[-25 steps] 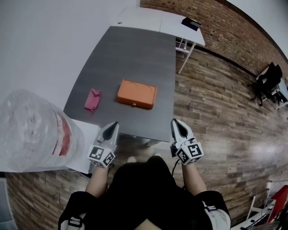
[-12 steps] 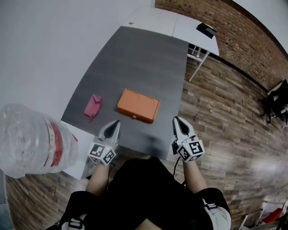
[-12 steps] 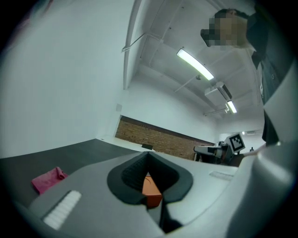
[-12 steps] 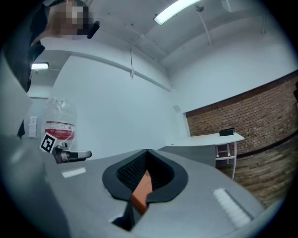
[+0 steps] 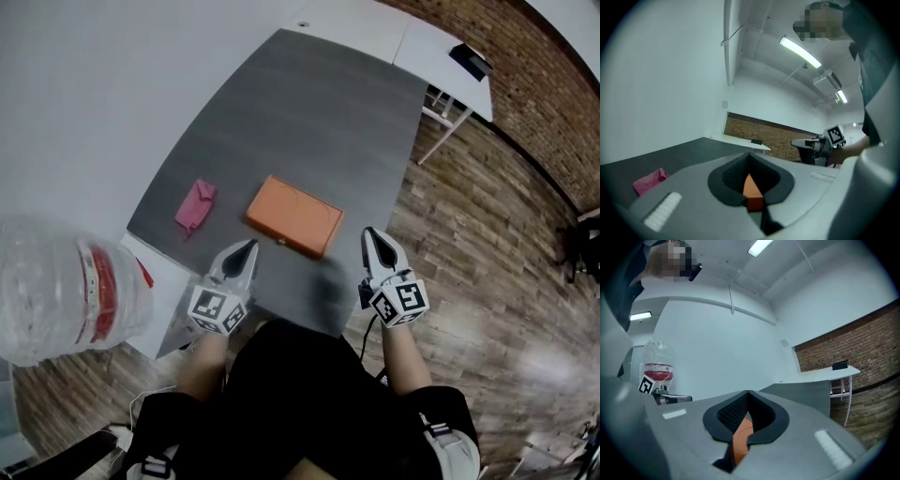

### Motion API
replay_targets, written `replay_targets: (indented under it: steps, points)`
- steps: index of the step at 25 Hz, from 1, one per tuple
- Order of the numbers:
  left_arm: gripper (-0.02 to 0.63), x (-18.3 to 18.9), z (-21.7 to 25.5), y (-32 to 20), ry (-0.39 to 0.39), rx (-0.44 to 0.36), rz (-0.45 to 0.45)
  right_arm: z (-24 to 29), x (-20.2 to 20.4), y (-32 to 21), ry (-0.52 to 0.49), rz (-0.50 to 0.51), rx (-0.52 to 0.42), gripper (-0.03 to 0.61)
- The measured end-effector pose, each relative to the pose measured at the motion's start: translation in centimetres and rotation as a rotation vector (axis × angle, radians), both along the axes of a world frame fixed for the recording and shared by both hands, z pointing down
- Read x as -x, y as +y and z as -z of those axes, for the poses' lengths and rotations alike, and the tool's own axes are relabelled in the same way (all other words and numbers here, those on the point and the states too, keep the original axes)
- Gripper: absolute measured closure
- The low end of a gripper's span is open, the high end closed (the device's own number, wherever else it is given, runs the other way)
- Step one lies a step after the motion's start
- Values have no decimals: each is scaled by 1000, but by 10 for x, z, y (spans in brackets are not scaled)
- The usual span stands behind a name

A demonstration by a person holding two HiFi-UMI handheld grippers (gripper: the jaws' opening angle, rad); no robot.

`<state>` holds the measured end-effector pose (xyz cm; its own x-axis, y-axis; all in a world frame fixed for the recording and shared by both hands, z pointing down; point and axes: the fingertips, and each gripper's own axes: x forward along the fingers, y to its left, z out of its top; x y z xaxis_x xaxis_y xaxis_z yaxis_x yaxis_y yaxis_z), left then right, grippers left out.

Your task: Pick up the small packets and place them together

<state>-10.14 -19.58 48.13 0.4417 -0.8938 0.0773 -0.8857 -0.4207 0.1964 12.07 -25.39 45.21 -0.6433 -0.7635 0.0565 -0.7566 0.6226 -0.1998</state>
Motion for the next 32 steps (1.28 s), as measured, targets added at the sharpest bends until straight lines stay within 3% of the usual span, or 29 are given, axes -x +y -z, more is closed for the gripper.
replay_targets:
  steps: [11,18,22,26,32]
  points:
    - [614,-13,-83,-10,-72,237,13,-56,8,13,9,29,191,577]
    - [613,-28,-144,-21,-130,376,-12,-64,3,18,43,19,218,577]
    - [527,-28,-174,-27,-206,461,-17,-66,-4,19,39,-11,223,577]
    - [431,-33,-197,-28,-228,571,-67,-68,-13,21,39,-44,232,577]
    - [417,-40,-207,-32,-237,606,-112,-64,-27,18,32,-107,222,577]
